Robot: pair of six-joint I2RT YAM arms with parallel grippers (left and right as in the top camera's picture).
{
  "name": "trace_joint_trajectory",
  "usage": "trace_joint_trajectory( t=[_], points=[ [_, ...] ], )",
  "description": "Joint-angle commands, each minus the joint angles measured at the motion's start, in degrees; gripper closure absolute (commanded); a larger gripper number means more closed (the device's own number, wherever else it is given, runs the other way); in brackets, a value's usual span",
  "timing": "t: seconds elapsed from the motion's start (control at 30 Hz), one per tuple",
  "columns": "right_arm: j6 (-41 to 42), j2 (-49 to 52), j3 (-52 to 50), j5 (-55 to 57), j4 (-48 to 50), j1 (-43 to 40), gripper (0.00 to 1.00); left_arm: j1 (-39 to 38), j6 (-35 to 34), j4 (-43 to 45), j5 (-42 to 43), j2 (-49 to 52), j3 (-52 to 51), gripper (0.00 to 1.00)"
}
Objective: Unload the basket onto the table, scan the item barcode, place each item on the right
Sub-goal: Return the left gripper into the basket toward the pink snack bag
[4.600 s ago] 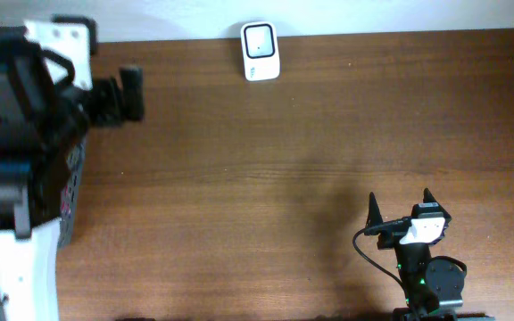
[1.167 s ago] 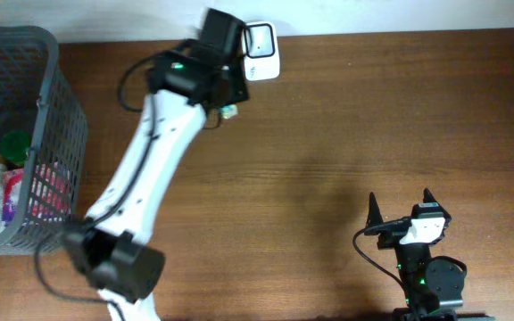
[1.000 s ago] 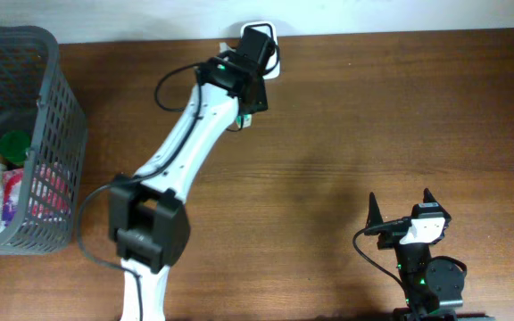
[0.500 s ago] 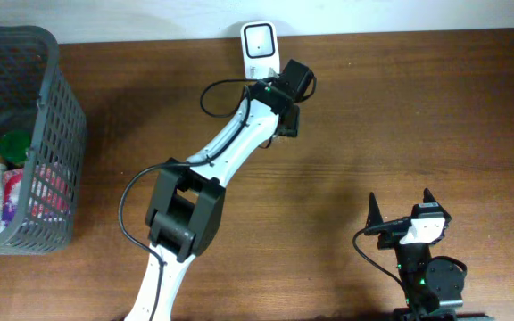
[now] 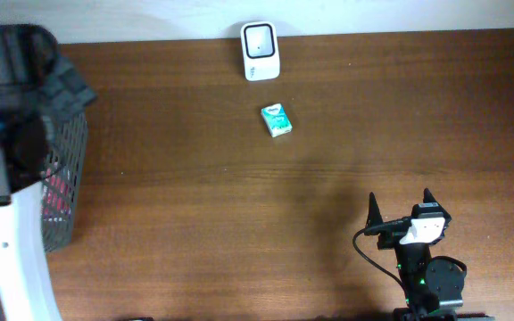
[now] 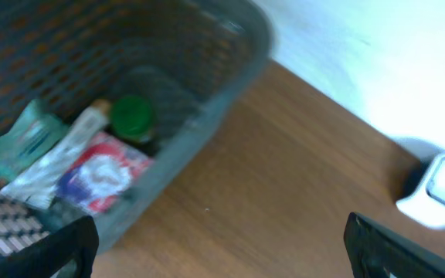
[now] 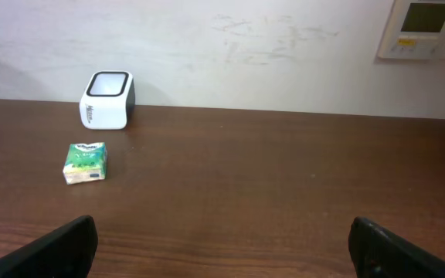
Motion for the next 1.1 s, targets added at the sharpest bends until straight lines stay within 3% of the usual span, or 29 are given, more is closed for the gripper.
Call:
trace_joint_trajectory(
  t=[0.0, 0.1, 0.2, 0.27, 0.3, 0.53, 0.57, 0.6, 0.77, 1.07],
  points=[
    [0.4, -0.3, -0.5, 0.3, -0.2, 0.5, 0.01, 15.6, -4.9, -1.1, 2.7, 0.7, -0.4, 0.01],
    [0.4, -0.3, -0.5, 0.3, -0.2, 0.5, 0.01, 25.3, -6.3, -0.9, 7.0, 4.1, -0.7, 0.01],
    [0.4, -0.3, -0.5, 0.3, -0.2, 0.5, 0.01, 30.1, -6.4, -0.9, 7.1, 9.4, -0.7, 0.01],
    [0.4, -0.3, -0.5, 0.3, -0.2, 0.5, 0.01, 31.4, -6.3, -2.5, 7.9, 13.8, -0.7, 0.04],
    [0.4, -0.3, -0.5, 0.3, -0.2, 0.5, 0.01, 31.5, -6.3, -3.4, 8.5, 16.4, -0.7, 0.13],
    [0.4, -0.3, -0.5, 0.3, -0.2, 0.5, 0.01, 30.7, -6.3, -5.8, 10.5, 29.8, -0.7, 0.15],
    [0.4, -0.3, -0.5, 0.3, -0.2, 0.5, 0.01, 30.5, -6.3, -5.7, 10.5, 31.2, -0.7, 0.32],
    [0.4, -0.3, -0.5, 0.3, -0.2, 0.5, 0.01, 30.5, -6.3, -5.8, 10.5, 32.7, -0.7, 0.44],
    [0.4, -0.3, -0.5, 0.3, -0.2, 0.5, 0.01, 29.7, -6.3, -4.7, 10.6, 38.7, -0.7, 0.33],
    [0.4, -0.3, -0.5, 0.3, -0.2, 0.5, 0.01, 27.6, -6.1, -2.5, 10.3, 45.7, -0.8, 0.27]
  ],
)
